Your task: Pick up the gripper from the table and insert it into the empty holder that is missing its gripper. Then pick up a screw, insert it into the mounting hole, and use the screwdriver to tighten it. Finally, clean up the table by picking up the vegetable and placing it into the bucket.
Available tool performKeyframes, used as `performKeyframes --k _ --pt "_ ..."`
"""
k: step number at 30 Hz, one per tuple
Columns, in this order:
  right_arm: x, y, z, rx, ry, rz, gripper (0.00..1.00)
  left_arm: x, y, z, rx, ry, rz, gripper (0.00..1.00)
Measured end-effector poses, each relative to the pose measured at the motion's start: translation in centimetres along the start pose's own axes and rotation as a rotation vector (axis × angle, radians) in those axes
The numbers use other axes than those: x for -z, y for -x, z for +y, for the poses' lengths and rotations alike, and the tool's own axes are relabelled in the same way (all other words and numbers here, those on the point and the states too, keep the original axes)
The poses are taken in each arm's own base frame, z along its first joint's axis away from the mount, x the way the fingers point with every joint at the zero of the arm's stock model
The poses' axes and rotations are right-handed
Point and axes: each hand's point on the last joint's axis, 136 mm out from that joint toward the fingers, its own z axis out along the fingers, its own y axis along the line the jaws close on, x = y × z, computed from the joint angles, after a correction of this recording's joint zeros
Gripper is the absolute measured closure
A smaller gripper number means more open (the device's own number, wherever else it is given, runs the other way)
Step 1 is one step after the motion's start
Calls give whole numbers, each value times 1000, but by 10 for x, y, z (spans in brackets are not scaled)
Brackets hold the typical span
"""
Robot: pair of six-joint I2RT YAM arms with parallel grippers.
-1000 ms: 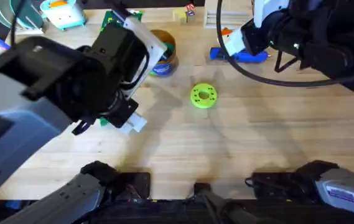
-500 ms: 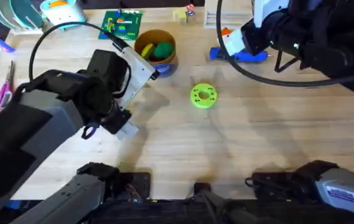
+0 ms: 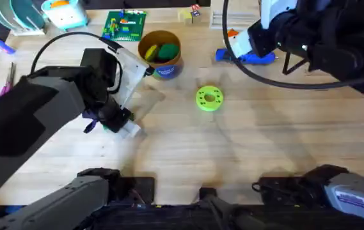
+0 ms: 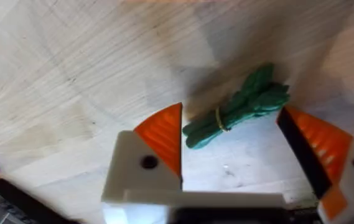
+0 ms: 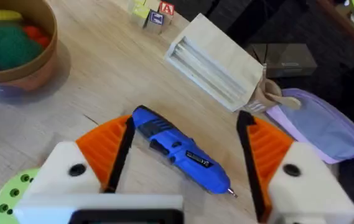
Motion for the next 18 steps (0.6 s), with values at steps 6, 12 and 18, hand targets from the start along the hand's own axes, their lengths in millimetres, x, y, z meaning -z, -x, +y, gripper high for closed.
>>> performKeyframes --k 6,12,18 --pt "0 -7 2 5 9 26 8 -4 1 -11 -22 -63 10 628" --pt "0 -14 5 9 19 55 7 -5 5 -7 -22 -48 -3 978" --pt "0 -14 5 10 20 58 7 15 24 10 26 5 -74 979"
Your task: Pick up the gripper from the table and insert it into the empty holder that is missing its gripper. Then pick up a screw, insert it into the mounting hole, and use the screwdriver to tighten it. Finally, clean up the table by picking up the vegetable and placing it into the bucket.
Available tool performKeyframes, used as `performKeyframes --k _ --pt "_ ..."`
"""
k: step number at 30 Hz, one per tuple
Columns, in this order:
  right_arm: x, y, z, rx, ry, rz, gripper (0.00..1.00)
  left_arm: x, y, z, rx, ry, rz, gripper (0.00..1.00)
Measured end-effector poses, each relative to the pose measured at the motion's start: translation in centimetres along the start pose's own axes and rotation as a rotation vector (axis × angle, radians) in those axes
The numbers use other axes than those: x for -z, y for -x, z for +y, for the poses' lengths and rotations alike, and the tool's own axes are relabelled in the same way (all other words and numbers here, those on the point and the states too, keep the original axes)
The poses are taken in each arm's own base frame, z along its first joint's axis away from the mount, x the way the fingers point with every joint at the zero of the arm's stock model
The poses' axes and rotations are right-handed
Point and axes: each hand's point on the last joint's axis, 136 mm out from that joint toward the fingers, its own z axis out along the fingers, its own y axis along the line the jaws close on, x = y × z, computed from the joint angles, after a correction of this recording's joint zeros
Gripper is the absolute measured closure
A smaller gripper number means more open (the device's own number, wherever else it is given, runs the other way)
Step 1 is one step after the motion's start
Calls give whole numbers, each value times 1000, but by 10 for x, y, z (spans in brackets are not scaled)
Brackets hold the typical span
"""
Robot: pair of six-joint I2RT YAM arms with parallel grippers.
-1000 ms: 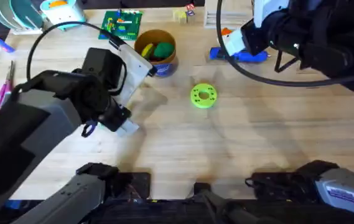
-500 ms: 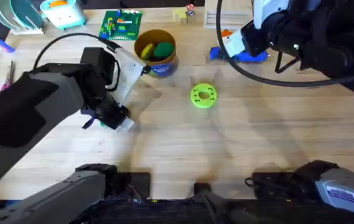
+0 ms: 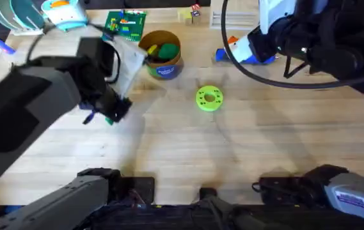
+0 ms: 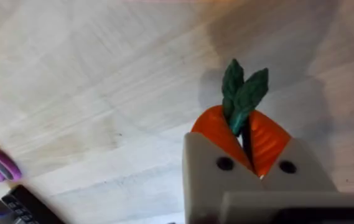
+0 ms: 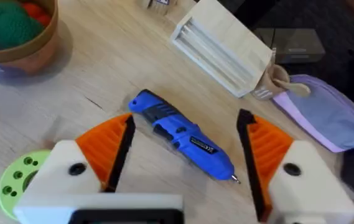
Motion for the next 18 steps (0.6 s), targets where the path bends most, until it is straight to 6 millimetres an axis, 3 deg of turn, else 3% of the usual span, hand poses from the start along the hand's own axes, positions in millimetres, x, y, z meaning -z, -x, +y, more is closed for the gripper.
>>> performKeyframes --k 11,14,18 --pt "0 -2 1 1 2 6 7 126 148 60 255 28 -640 979" --pt "0 -4 1 2 5 14 7 140 164 63 395 -37 -736 979" --pt "0 -8 3 5 11 32 7 130 171 59 617 -160 -716 979"
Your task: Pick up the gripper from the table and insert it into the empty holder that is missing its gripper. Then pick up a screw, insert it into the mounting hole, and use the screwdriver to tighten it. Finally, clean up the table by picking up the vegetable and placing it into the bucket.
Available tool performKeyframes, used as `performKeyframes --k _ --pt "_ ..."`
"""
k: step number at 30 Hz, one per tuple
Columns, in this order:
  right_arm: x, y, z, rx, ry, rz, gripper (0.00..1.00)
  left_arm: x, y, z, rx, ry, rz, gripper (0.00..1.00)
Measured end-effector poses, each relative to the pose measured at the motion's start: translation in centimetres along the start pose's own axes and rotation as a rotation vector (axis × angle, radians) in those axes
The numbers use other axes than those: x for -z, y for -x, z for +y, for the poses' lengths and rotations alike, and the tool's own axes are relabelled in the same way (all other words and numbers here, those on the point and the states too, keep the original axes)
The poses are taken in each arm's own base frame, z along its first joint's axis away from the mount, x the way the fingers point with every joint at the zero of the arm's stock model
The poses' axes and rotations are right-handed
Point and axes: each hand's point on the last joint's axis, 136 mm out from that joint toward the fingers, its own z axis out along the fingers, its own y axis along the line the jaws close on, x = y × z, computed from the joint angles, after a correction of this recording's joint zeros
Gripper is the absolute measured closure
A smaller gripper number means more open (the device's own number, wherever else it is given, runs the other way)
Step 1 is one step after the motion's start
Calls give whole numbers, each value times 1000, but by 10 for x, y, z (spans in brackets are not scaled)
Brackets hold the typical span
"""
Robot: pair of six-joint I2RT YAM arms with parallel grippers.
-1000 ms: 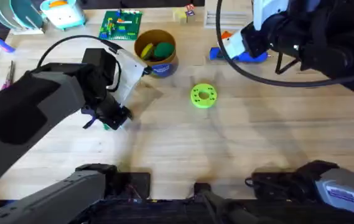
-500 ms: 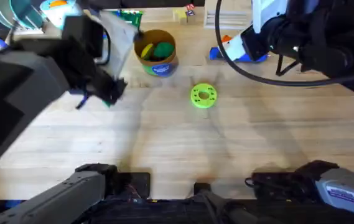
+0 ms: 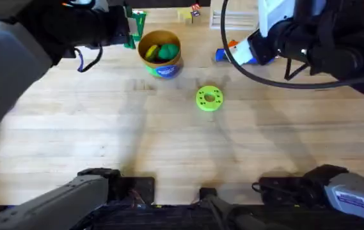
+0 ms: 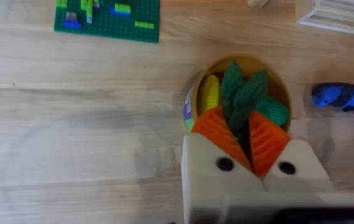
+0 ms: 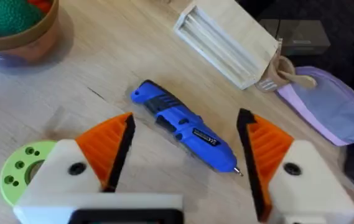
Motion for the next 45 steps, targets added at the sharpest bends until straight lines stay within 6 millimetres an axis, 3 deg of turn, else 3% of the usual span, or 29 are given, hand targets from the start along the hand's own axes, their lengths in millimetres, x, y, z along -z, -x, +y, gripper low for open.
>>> performKeyframes --k 8,18,22,24,29,32,37,45 --pt "0 0 0 -3 0 0 7 -55 -34 -8 166 -17 147 979" --pt "0 0 0 -3 0 0 7 -66 -24 -23 170 -59 102 950" --pt "0 0 0 -3 0 1 7 -66 -24 -27 168 -69 104 315" --pt "0 0 0 -3 0 1 7 -66 -24 -27 172 -69 105 54" --pt "0 -12 5 6 19 48 9 -65 -24 -28 138 -75 102 7" --pt "1 -20 8 12 31 83 9 -56 -21 -33 74 -87 90 6" --pt "16 -51 20 -25 80 222 9 -11 -19 -55 -83 -132 61 6" --pt "90 -43 19 -131 178 349 10 63 -57 -65 -244 -161 138 6"
